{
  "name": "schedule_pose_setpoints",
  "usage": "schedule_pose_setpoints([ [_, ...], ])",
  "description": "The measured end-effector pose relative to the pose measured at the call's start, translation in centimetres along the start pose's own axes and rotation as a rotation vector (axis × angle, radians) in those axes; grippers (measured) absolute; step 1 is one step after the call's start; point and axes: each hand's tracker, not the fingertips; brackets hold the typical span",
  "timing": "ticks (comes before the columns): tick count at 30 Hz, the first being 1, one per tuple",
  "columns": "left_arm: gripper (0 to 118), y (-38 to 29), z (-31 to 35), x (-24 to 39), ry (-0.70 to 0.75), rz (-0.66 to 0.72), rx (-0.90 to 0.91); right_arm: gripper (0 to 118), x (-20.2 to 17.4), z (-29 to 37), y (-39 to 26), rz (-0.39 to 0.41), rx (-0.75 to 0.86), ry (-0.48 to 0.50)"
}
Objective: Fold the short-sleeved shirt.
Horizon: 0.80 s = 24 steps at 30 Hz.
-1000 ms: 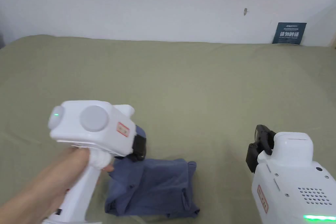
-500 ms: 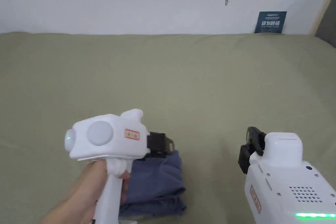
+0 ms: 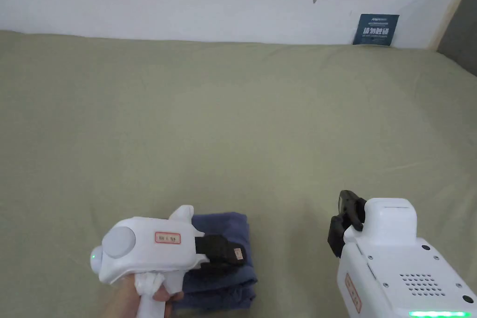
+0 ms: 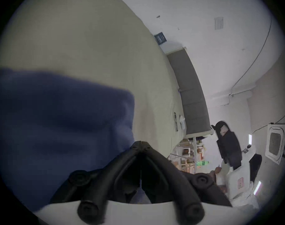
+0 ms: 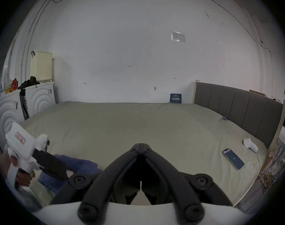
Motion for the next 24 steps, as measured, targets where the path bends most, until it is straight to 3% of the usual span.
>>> schedule_pose_setpoints([
  [3,1,-0.9,-0.8,-1.5,0.143,-0.061,-0.003,0,0.1,-0.1,-0.4,0.008,-0.01,0.003],
  [4,1,-0.7,-0.6,-1.7,0.152,-0.092,0.069,0,0.1,-0.1,-0.5,0.01,-0.013,0.002],
  [10,1,0.0,2.7,0.7,0.166,-0.136,0.111,0,-0.5,-0.1,-0.4,-0.007,-0.018,0.02],
  [13,1,0.2,6.6,1.7,0.142,-0.165,0.15,0,-1.4,-0.3,-0.1,-0.019,-0.028,0.078],
  [18,1,0.2,13.8,1.1,0.232,-0.183,0.265,0,-3.2,-3.0,0.2,-0.162,-0.217,0.414],
  [21,1,0.1,17.1,-0.5,0.328,-0.176,0.296,0,-3.8,-7.0,-1.0,-0.407,-0.434,0.702],
  [22,1,0.0,18.0,-1.1,0.347,-0.169,0.309,0,-4.1,-8.6,-1.7,-0.456,-0.506,0.773],
  [24,1,0.1,19.0,-2.6,0.376,-0.13,0.311,0,-5.0,-11.0,-3.1,-0.47,-0.595,0.842],
])
